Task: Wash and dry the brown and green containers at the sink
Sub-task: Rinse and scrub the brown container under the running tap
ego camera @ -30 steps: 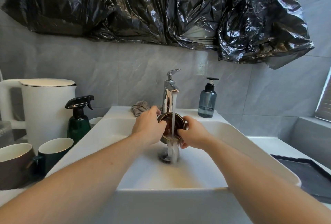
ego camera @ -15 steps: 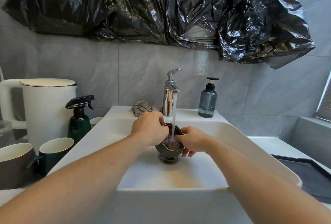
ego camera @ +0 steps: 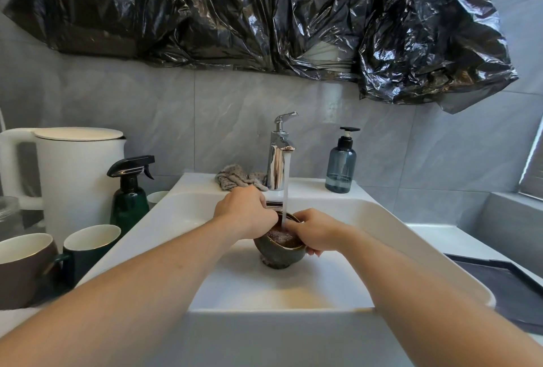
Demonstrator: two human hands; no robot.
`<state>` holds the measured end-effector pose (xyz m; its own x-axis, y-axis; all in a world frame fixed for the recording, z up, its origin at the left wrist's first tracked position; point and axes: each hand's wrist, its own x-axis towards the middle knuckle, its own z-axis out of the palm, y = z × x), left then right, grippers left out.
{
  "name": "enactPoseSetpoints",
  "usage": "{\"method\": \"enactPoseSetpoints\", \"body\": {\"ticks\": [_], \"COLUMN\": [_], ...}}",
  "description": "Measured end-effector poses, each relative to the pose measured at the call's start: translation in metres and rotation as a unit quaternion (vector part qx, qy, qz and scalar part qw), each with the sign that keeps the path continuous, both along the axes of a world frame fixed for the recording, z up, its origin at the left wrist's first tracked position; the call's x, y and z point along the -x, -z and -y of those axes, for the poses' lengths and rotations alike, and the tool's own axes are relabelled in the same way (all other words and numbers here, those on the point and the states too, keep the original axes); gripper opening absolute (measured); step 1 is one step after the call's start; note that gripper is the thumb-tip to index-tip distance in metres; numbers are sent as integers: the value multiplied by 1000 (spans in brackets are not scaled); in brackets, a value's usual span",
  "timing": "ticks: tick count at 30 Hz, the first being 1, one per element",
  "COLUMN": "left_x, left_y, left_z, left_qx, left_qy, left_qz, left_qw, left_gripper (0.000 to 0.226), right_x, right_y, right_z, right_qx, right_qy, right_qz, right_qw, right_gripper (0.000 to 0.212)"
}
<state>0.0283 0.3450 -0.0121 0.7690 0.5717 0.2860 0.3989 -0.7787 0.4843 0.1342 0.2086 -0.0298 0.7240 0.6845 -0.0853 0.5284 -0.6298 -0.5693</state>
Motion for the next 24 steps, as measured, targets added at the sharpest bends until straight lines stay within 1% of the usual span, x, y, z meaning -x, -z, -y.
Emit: {"method": "enactPoseSetpoints", "body": {"ticks": [5,9,12,14,18,22,24], "left_x": [-2,-4,-4,-6,-6,-3,-1], "left_y": [3,5,5,5,5,0,-4], "left_z": [-2,-4,-5,-5,-5,1,5], "left_qx": [-32,-52,-56,-52,-33,-8,-5], "left_qy": [8,26,31,34,38,41,44], "left_qz": [-12,-7,21,37,65,119,161], "left_qw": [999,998,998,997,997,992,986], "left_gripper": [11,20,19,20,19,15,15], "right_x": [2,2,1,1,5,7,8], "right_y": [-4,-3,-3,-4,-8,-11,-12], "right_z": [2,2,3,3,3,4,5], "right_qx": [-26,-54,-70,-86,-98,-114,-125], "right_qy": [8,17,27,36,44,55,57], "right_qz": [22,40,52,76,107,126,126], "right_qw": [999,998,996,993,988,984,983], "right_gripper": [46,41,34,29,26,19,15]}}
